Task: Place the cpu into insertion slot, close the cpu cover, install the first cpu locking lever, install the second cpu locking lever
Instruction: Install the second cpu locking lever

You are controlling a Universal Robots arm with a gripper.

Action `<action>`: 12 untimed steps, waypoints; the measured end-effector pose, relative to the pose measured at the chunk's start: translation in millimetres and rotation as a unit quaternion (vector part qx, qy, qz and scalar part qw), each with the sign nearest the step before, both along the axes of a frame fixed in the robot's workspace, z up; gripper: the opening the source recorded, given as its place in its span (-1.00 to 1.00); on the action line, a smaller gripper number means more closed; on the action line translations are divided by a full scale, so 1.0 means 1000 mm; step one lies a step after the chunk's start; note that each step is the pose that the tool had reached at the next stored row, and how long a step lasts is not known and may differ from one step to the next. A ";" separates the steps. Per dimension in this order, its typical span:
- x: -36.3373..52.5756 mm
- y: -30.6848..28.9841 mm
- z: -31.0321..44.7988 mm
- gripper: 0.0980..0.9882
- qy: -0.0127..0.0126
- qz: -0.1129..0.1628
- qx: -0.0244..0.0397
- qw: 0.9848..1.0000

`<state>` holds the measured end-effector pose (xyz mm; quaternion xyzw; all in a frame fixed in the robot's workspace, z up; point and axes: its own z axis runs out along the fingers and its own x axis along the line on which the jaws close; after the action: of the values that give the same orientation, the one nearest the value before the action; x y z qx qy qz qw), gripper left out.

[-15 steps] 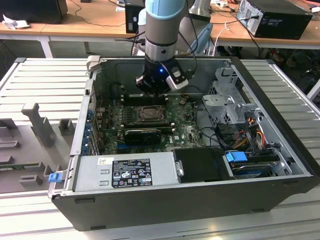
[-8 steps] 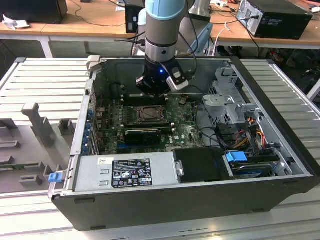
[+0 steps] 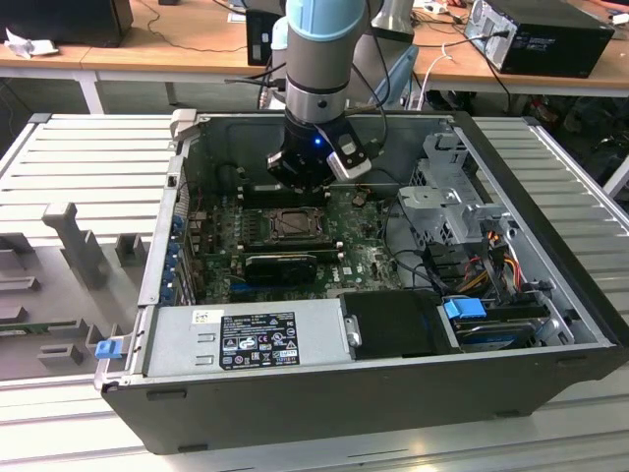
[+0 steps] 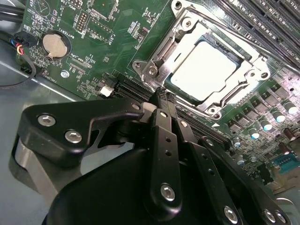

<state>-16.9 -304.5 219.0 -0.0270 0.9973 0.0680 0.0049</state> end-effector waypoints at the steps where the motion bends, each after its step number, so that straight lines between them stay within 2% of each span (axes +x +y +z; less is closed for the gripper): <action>1: 0.0000 -0.0002 0.0000 -0.98 0.000 0.000 0.000 1.000; 8: 0.0001 -0.0041 -0.0003 -0.98 0.000 0.000 0.000 1.000; 12: 0.0001 -0.0044 0.0040 -0.98 0.000 0.000 0.000 1.000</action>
<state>-16.8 -308.9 223.0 -0.0270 0.9973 0.0680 0.0049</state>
